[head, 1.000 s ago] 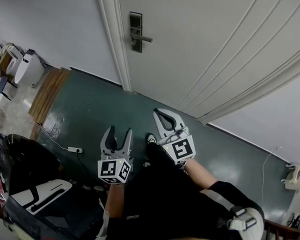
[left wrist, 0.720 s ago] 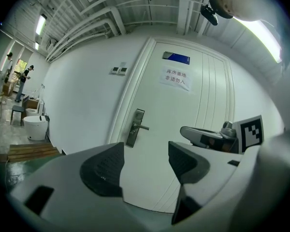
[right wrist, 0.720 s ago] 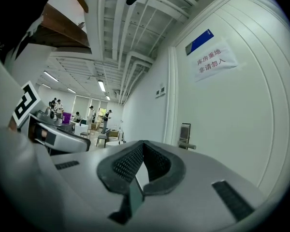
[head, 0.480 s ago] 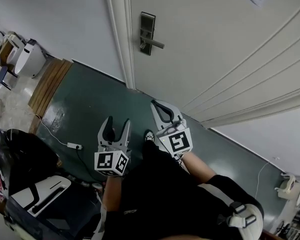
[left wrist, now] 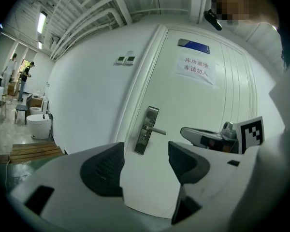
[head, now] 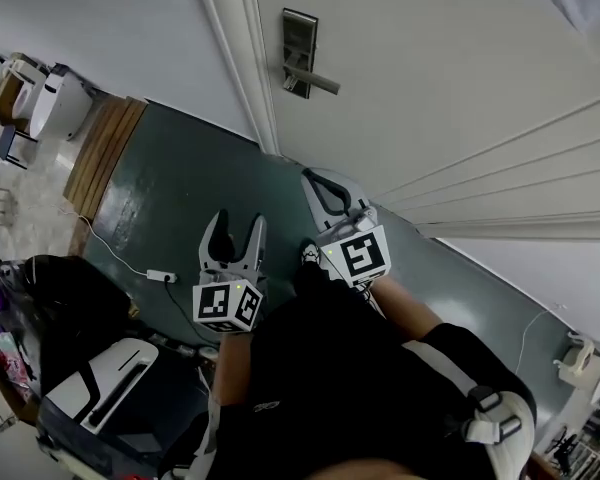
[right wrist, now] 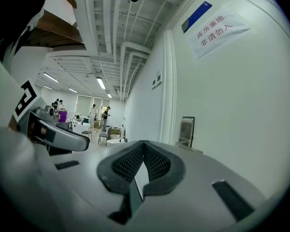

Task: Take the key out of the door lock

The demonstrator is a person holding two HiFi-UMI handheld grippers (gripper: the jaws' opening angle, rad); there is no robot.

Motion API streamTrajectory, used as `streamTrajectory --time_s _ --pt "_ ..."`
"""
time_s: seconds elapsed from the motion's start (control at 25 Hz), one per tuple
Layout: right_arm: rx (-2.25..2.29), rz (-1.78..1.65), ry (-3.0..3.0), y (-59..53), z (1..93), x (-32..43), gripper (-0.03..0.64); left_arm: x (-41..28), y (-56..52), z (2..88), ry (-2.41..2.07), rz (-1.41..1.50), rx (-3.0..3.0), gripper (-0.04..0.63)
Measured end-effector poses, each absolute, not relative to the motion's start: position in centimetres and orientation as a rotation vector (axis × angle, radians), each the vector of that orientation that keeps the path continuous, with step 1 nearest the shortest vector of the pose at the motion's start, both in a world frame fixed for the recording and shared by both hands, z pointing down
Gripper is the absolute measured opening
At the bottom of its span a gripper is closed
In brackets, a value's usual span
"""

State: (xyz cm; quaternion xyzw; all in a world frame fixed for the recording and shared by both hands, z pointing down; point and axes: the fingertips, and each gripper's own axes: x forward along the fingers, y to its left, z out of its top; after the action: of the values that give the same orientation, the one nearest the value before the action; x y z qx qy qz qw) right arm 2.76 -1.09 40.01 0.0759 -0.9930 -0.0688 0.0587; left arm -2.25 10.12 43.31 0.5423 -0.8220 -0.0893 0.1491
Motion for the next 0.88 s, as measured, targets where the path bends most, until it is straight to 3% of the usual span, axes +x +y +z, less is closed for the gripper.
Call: streamTrajectory --time_s 0.88 --pt "0.356 -0.218 -3.037 -11.1 39.1 -5.4 0.009 -10.8 -2.7 44.4 -2.184 -0.32 1.706 0.272"
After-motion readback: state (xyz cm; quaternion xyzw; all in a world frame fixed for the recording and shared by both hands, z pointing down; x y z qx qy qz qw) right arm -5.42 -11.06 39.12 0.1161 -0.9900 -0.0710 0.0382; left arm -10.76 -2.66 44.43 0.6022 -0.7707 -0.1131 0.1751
